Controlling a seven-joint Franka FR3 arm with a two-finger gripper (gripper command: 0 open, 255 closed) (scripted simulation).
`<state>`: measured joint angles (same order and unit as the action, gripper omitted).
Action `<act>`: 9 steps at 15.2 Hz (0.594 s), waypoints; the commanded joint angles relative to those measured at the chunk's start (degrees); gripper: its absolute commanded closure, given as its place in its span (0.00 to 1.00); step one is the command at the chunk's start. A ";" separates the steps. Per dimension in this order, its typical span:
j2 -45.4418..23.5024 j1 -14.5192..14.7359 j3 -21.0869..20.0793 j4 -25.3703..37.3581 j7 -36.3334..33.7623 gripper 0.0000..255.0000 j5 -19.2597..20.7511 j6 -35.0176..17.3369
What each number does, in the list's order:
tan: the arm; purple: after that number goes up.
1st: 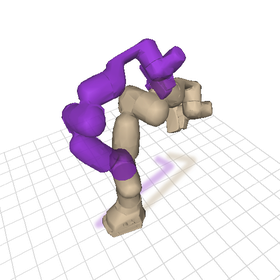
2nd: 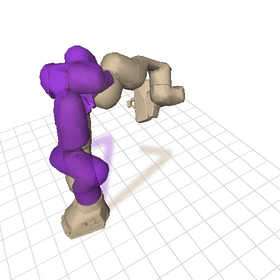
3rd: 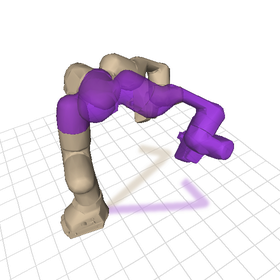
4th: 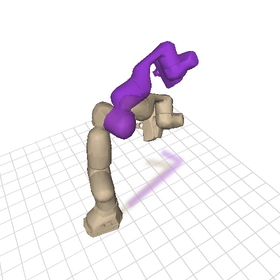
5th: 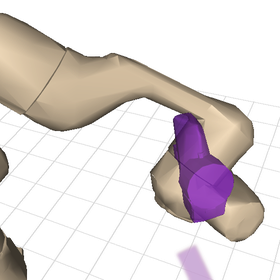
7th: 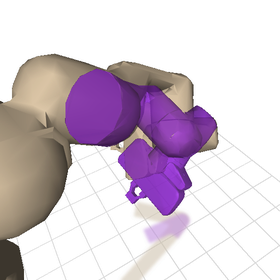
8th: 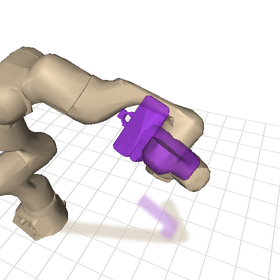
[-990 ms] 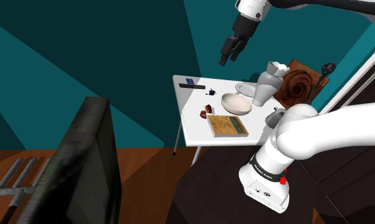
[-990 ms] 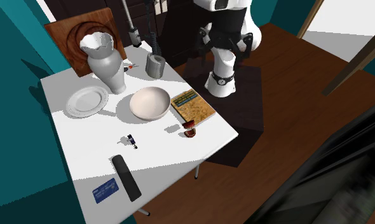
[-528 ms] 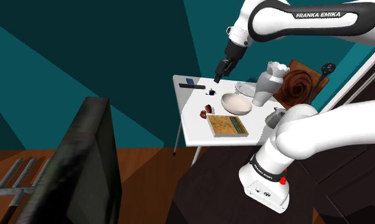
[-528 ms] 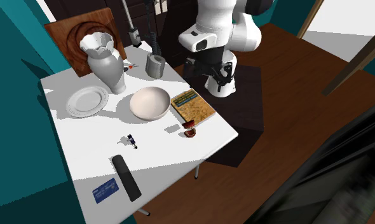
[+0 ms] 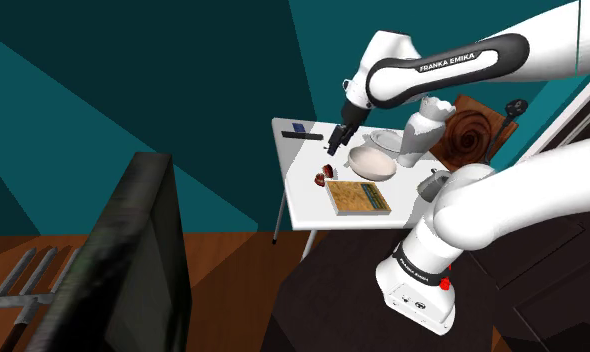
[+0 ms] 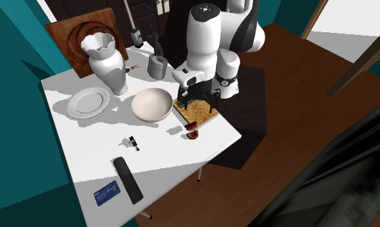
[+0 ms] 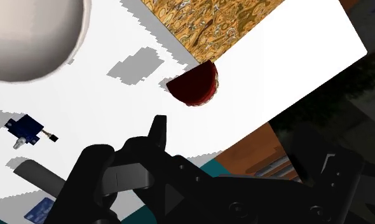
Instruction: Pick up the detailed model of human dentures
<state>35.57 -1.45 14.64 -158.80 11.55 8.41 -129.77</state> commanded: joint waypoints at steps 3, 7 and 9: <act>-7.81 0.23 3.49 -2.17 3.52 0.00 0.40 -9.85; -15.10 1.34 6.29 -2.86 6.62 0.00 -0.65 -17.60; -16.90 1.74 6.74 -3.32 7.06 0.00 -1.11 -19.82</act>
<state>20.13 0.03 20.89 -162.09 18.06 7.63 -148.08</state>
